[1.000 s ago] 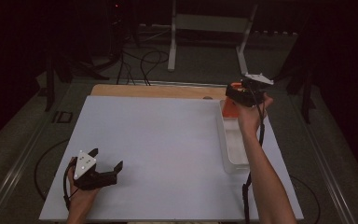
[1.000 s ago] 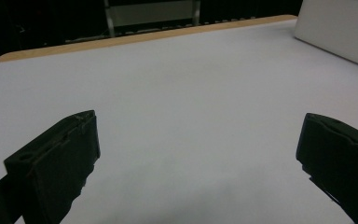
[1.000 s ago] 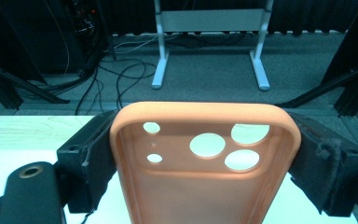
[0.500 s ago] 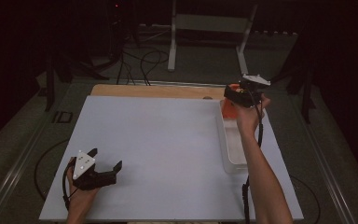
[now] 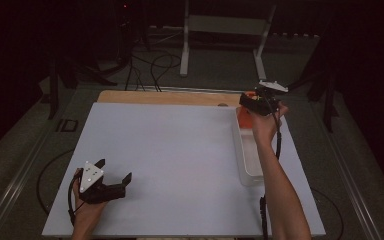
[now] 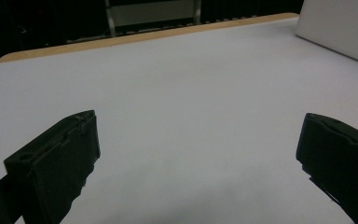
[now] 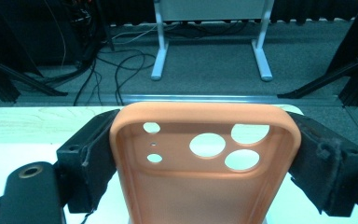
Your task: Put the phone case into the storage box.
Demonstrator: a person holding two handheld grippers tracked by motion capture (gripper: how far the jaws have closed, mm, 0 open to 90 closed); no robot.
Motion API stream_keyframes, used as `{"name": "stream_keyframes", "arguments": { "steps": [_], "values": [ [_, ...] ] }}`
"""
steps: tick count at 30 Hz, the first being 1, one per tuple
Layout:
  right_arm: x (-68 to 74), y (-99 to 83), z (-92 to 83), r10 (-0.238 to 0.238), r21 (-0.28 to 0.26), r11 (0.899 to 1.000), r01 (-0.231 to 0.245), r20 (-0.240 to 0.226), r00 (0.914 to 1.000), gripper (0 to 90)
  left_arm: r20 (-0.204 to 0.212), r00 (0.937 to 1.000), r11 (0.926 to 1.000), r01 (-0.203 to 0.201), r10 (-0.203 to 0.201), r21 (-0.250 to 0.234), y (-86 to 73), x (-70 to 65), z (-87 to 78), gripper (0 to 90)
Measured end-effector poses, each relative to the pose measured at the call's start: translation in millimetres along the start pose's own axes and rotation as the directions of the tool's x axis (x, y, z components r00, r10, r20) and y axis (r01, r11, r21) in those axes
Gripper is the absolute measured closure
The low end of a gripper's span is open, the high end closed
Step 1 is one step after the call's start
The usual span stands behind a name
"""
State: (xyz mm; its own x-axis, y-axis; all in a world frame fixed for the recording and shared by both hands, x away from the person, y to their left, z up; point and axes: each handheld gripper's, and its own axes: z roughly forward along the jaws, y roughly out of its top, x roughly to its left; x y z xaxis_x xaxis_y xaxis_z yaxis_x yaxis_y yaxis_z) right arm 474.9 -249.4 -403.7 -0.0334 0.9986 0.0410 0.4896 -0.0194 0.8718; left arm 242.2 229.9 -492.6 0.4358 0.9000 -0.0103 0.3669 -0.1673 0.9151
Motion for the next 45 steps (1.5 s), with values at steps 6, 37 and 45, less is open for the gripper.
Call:
{"name": "stream_keyframes", "arguments": {
  "steps": [6, 37, 45],
  "values": [
    [-0.6, -1.5, 3.6, -0.001, 0.009, 1.000, 0.001, 0.005, 1.0000, 15.7, 0.001, 1.0000, 1.0000, 0.000, 0.000, 0.000, -0.1, 0.2, 0.3, 0.3],
    [-3.6, -12.9, 20.5, -0.017, 0.090, 0.996, 0.015, 0.018, 0.9997, 15.6, 0.000, 1.0000, 1.0000, 0.003, -0.003, -0.001, -0.3, 0.7, 1.4, 0.3],
    [-3.7, -18.1, 24.8, -0.011, 0.097, 0.995, 0.010, 0.018, 0.9998, 15.6, 0.003, 1.0000, 1.0000, 0.001, -0.001, 0.004, -0.4, 0.3, 2.8, 0.3]
  ]
}}
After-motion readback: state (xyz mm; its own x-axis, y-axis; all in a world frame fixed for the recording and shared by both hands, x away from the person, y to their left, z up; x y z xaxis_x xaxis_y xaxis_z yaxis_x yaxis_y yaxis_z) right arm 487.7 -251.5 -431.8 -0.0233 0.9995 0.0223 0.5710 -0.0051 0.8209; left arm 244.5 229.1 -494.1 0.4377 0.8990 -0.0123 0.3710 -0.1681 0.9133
